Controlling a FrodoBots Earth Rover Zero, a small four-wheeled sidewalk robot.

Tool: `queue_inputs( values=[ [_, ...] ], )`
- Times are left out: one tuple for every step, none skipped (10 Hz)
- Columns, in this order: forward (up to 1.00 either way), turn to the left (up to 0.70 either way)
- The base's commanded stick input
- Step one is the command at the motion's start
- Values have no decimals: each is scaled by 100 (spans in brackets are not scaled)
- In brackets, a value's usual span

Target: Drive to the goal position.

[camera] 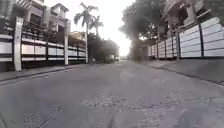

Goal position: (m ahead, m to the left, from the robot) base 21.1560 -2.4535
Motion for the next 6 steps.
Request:
queue_inputs(
  values=[
    [0,0],
    [0,0],
    [0,0],
    [0,0],
    [0,0],
    [4,0]
  ],
)
